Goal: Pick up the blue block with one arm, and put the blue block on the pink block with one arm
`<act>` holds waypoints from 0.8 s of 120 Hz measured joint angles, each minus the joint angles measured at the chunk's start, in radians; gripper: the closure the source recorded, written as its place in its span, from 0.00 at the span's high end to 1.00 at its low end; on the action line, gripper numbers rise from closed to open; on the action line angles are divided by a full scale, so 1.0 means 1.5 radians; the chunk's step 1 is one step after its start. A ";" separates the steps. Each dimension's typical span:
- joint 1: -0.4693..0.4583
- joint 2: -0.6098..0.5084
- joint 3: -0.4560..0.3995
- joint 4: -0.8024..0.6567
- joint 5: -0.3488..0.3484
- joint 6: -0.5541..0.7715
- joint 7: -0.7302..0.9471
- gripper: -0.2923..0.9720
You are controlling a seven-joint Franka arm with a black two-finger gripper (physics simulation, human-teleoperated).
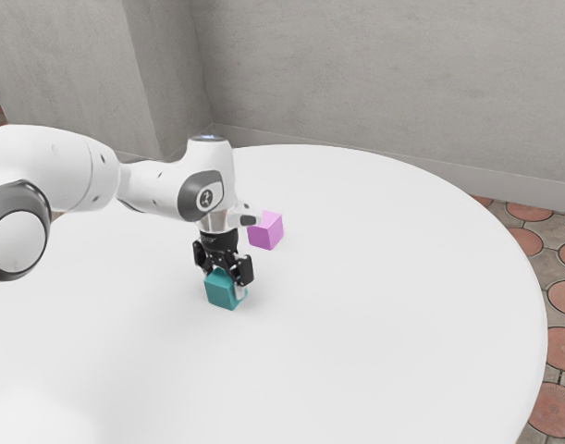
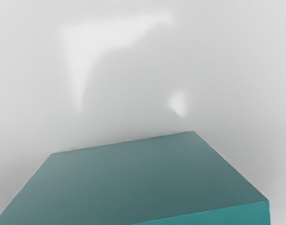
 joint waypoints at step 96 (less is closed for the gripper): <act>-0.021 0.035 0.005 0.300 0.050 -0.078 -0.014 0.53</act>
